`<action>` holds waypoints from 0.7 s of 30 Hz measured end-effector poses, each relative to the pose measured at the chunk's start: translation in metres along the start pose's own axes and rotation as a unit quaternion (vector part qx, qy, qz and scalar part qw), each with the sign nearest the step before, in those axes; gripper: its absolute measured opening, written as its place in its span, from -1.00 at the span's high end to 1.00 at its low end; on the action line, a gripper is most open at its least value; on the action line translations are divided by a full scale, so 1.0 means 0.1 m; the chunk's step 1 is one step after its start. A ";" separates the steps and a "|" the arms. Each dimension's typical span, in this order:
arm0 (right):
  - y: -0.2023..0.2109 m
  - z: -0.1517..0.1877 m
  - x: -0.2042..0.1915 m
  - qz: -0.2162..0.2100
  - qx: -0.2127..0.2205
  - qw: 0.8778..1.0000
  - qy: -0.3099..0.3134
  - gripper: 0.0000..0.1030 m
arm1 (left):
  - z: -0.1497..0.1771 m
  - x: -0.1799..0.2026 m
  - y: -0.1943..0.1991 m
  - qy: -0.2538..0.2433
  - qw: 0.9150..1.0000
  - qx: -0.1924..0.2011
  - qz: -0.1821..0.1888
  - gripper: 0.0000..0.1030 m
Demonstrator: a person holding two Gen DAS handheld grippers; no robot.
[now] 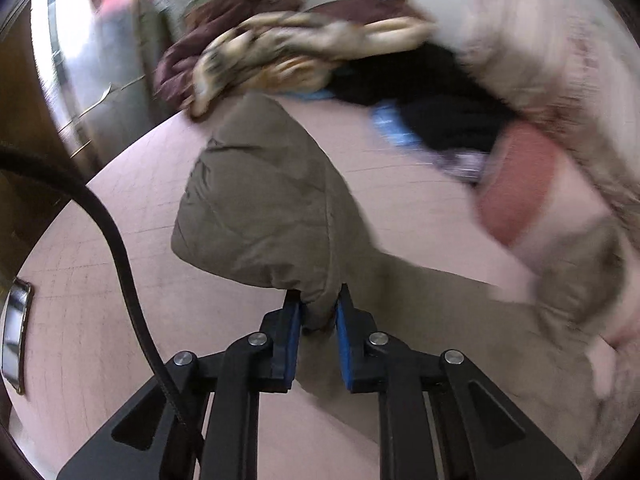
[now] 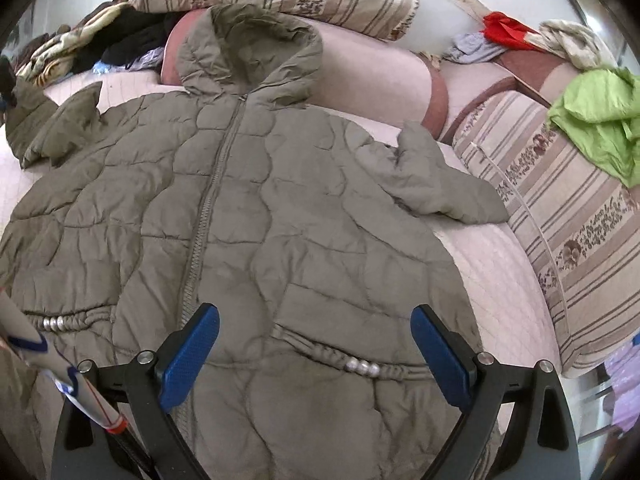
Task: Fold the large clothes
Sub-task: 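Carry the sleeve across the coat body with the left gripper, release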
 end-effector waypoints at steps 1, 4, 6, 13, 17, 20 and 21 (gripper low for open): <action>0.01 0.02 0.07 -0.002 -0.002 1.000 -0.008 -0.90 | 0.04 0.14 0.07 -0.007 1.000 0.000 0.011 0.71; 0.04 0.08 0.26 -0.002 -0.001 1.000 -0.027 -0.90 | 0.24 0.74 0.34 -0.045 0.997 -0.001 0.056 0.72; 0.05 0.11 0.42 -0.002 0.000 0.999 -0.041 -0.90 | 0.45 1.19 0.45 -0.073 0.994 -0.008 0.085 0.73; 0.01 0.30 0.80 -0.005 -0.016 0.997 -0.077 -0.90 | 1.57 2.15 0.45 -0.137 0.976 -0.075 0.148 0.92; -0.03 0.37 0.90 -0.015 -0.024 0.996 -0.085 -0.90 | 2.11 2.31 0.24 -0.166 0.972 -0.109 0.128 0.91; -0.06 0.36 0.91 -0.038 -0.033 0.994 -0.092 -0.91 | 2.41 2.29 0.27 -0.186 0.969 -0.118 0.115 0.83; -0.08 0.34 0.88 -0.054 -0.040 0.993 -0.095 -0.91 | 2.49 2.26 0.34 -0.190 0.968 -0.114 0.114 0.74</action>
Point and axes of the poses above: each gripper's, at about its wrist camera, not at the fingertips, and y roughly against the way its jaws point, x to its right, z to its underside, the point moved 10 cm from there along -y, roughly the way its jaws point, and after that the axes turned 11 degrees about z, right-handed, at the moved point
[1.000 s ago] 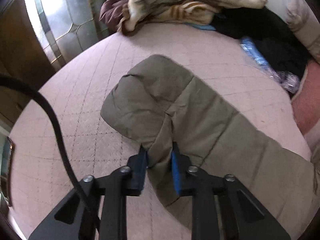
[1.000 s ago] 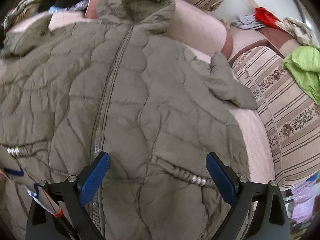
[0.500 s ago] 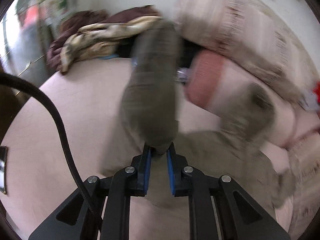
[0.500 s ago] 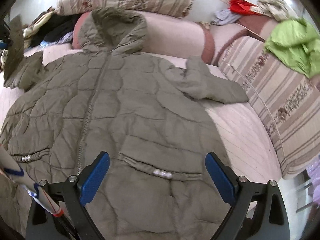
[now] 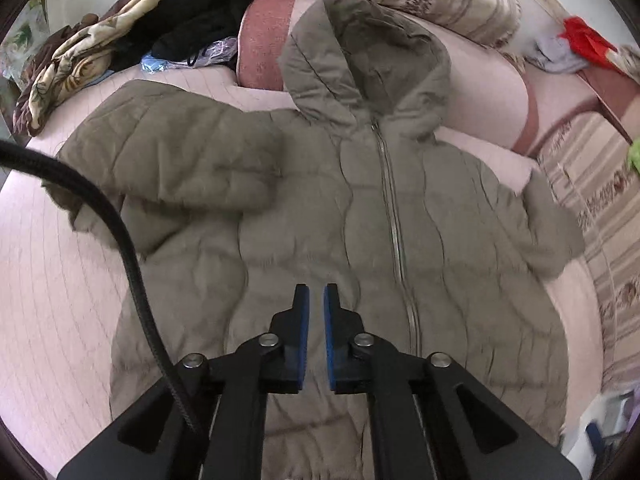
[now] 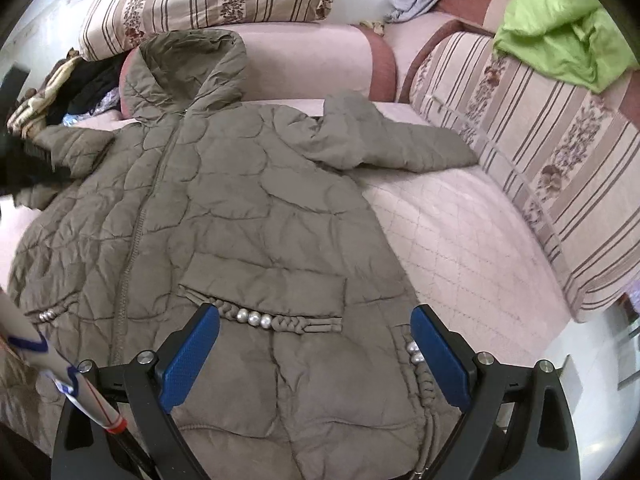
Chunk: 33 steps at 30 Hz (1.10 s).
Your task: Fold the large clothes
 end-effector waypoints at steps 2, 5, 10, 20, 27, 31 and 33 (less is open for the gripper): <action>-0.05 -0.06 -0.11 -0.046 -0.020 0.999 -0.007 -0.91 | 0.15 -0.01 0.14 -0.004 1.000 0.014 -0.017 0.29; -0.13 -0.20 -0.38 -0.103 -0.043 0.994 -0.013 -0.81 | 0.27 -0.22 0.31 -0.014 0.997 0.041 -0.071 -0.07; -0.26 -0.56 -1.18 -0.194 -0.061 0.979 0.000 -0.50 | 0.40 -0.73 0.52 -0.033 0.983 0.062 -0.169 -0.21; -0.79 -1.28 -3.05 -0.322 -0.118 0.939 0.001 -0.50 | 0.61 -1.68 0.38 0.074 0.988 0.049 -0.129 -0.21; -1.04 -1.68 -3.80 -0.339 -0.133 0.931 -0.034 -0.62 | 0.52 -1.76 0.34 0.078 0.989 0.052 -0.111 -0.21; -0.89 -1.71 -4.10 -0.381 -0.151 0.912 -0.027 -0.47 | 0.52 -1.73 0.31 0.070 0.990 0.050 -0.112 -0.21; -0.86 -1.69 -4.18 -0.378 -0.154 0.913 -0.013 0.05 | 0.52 -1.73 0.29 0.075 0.990 0.048 -0.107 -0.21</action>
Point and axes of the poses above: each gripper's, at about its wrist camera, not at the fingertips, and y roughly against the way its jaws point, x to its right, z to its underside, the point moved 10 cm from there along -y, roughly the way its jaws point, and after that the axes turned 11 degrees about z, right-handed, at the moved point
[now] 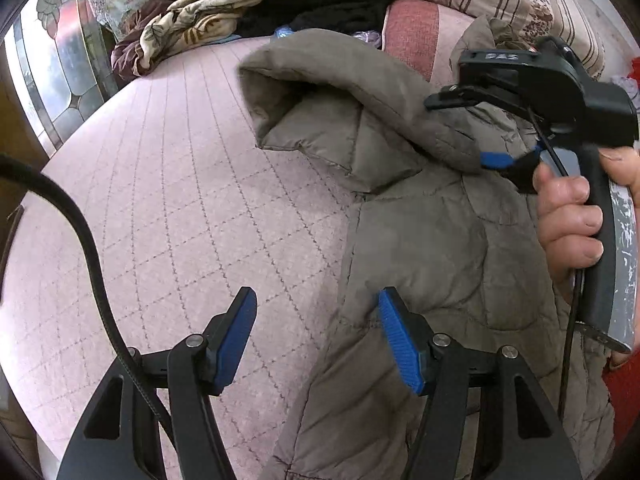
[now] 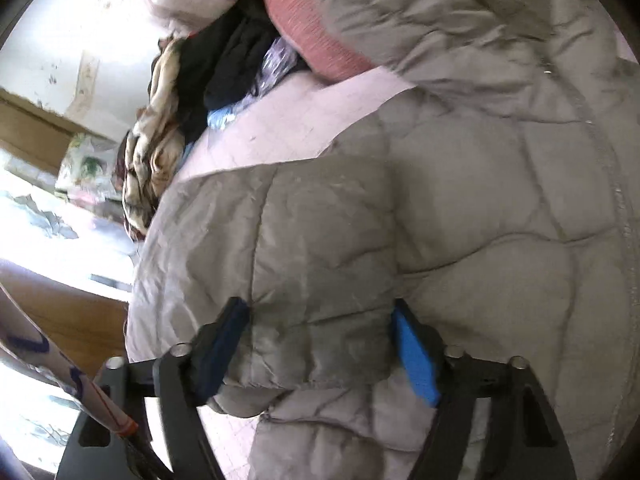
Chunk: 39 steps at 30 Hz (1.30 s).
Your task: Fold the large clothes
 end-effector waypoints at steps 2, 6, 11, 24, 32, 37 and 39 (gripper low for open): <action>-0.02 0.02 -0.03 -0.009 -0.015 1.000 -0.005 0.62 | 0.01 -0.01 -0.01 0.002 1.000 -0.002 0.001 -0.21; 0.24 -0.03 -0.08 -0.010 0.009 1.000 0.008 0.78 | 0.02 -0.04 -0.03 0.012 1.000 -0.006 0.005 -0.21; 0.61 -0.06 -0.02 0.042 0.050 0.996 0.055 0.81 | 0.05 -0.04 -0.05 0.019 1.000 -0.011 0.005 -0.22; 1.69 -0.28 1.73 0.246 0.128 0.961 -0.014 0.83 | 0.06 -0.11 -0.02 0.032 0.999 -0.015 0.012 -0.22; 1.59 -0.22 2.75 0.331 0.090 0.937 -0.065 0.84 | 0.09 -0.08 -0.05 0.016 1.000 -0.014 -0.007 -0.22; 1.35 -0.23 2.93 0.354 0.079 0.929 -0.067 0.81 | 0.09 -0.07 -0.08 0.003 1.000 -0.016 -0.021 -0.22; 1.33 -0.25 2.94 0.361 0.081 0.927 -0.064 0.77 | 0.10 -0.05 -0.09 -0.002 1.000 -0.017 -0.026 -0.22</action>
Point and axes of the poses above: each gripper's, at about its wrist camera, not at the fingertips, and y roughly against the way its jaws point, x to its right, z to its underside, the point moved 10 cm from there along -y, roughly the way its jaws point, and after that the axes turned 11 degrees about z, right-handed, at the moved point
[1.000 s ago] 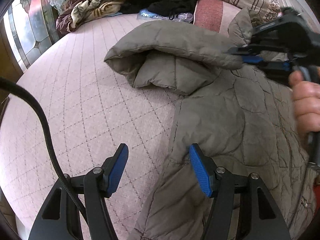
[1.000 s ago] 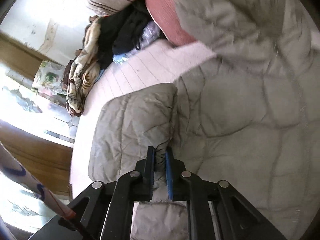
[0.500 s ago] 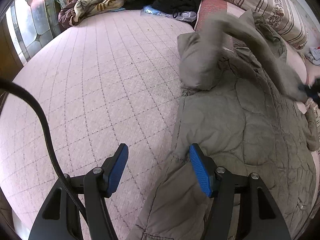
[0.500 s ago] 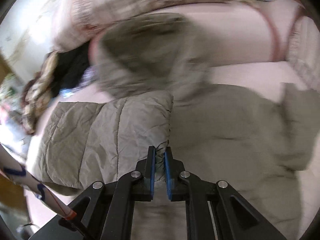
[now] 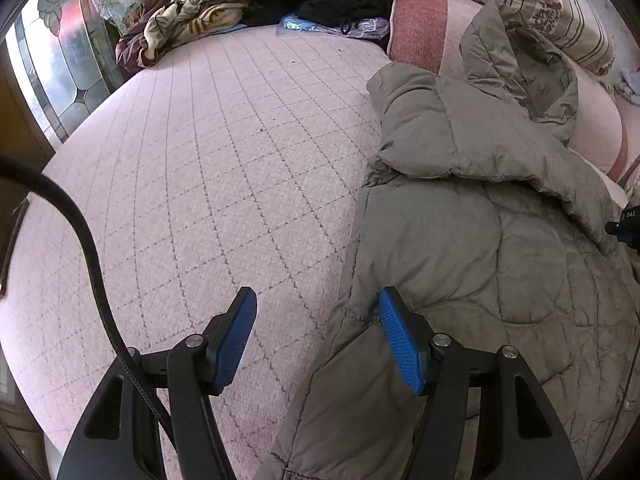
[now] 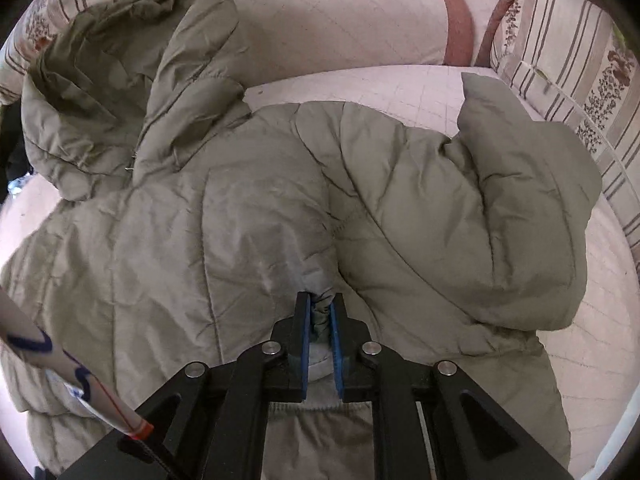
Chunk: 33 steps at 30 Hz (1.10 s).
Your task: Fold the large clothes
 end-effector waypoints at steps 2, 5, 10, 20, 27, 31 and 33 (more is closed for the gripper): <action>-0.03 -0.02 0.00 0.003 -0.003 1.000 0.001 0.67 | 0.00 0.00 0.00 -0.004 1.000 -0.001 -0.005 -0.22; 0.01 0.01 0.02 0.011 -0.001 1.000 -0.005 0.50 | 0.00 0.02 0.02 -0.009 1.000 -0.002 -0.012 -0.22; 0.31 0.08 0.14 0.025 0.027 0.999 0.017 0.27 | 0.03 0.06 0.10 -0.012 1.000 0.000 -0.016 -0.22; 1.20 0.42 0.77 0.077 0.117 0.986 0.091 -0.05 | 0.34 0.37 0.45 -0.034 0.999 0.032 -0.008 -0.22; 1.53 0.57 1.32 0.118 0.178 0.970 0.115 -0.26 | 0.73 0.77 0.76 -0.081 0.996 0.023 -0.011 -0.22; 1.53 0.61 1.57 0.131 0.196 0.964 0.125 -0.36 | 0.85 1.00 0.98 -0.093 0.995 0.025 -0.004 -0.22; 1.46 0.61 1.69 0.124 0.190 0.967 0.118 -0.38 | 0.88 1.09 1.04 -0.089 0.996 0.021 -0.003 -0.22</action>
Point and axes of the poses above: each gripper's, at about its wrist camera, not at the fingertips, and y roughly against the way its jaws point, x to its right, z to its underside, the point moved 10 cm from there along -y, roughly the way its jaws point, and after that the axes turned 11 degrees about z, right-handed, at the moved point
